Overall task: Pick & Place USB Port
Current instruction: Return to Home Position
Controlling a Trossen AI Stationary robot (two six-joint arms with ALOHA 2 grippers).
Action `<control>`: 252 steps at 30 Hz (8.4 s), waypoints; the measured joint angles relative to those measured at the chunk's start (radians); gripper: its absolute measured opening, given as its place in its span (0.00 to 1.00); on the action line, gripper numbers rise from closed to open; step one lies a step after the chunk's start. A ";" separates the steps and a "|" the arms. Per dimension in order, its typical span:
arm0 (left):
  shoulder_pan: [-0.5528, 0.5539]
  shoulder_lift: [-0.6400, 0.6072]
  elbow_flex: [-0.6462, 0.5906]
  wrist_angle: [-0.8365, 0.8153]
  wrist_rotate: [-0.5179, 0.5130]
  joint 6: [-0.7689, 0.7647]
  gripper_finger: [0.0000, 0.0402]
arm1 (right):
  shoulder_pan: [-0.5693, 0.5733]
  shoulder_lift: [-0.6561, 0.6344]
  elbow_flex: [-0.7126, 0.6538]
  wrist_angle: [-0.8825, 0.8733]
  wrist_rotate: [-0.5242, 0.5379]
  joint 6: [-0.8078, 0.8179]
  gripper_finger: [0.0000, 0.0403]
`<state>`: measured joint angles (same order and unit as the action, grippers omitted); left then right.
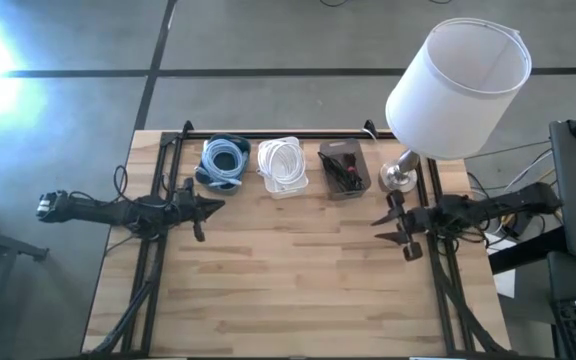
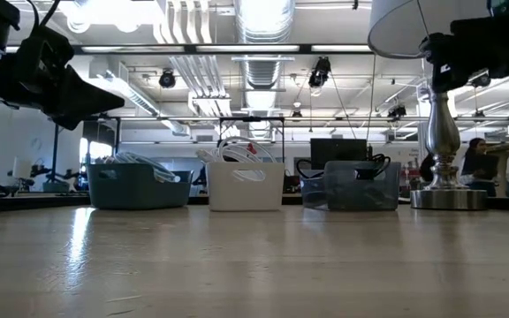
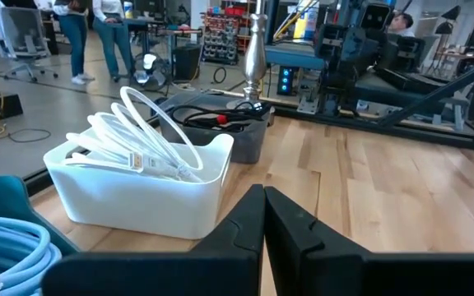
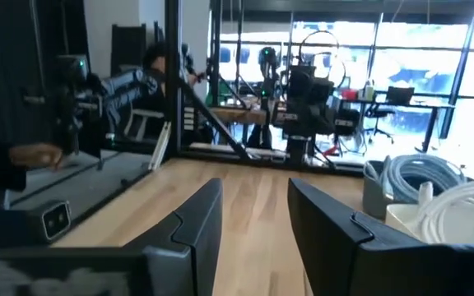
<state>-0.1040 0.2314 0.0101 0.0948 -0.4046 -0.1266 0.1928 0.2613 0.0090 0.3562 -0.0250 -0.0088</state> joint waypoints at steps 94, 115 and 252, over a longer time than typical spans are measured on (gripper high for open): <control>0.000 0.002 0.002 -0.006 0.000 -0.001 0.03 | 0.001 -0.213 0.000 -0.344 0.002 -0.025 0.33; 0.000 0.002 0.002 -0.007 0.000 -0.001 0.03 | 0.001 -0.213 0.000 -0.344 0.002 -0.025 0.26; 0.000 0.002 0.002 -0.007 0.000 -0.001 0.03 | 0.000 -0.213 0.001 -0.344 0.002 -0.025 0.19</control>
<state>-0.1040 0.2333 0.0117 0.0880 -0.4046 -0.1280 0.1932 0.0485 0.0097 0.0120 -0.0235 -0.0338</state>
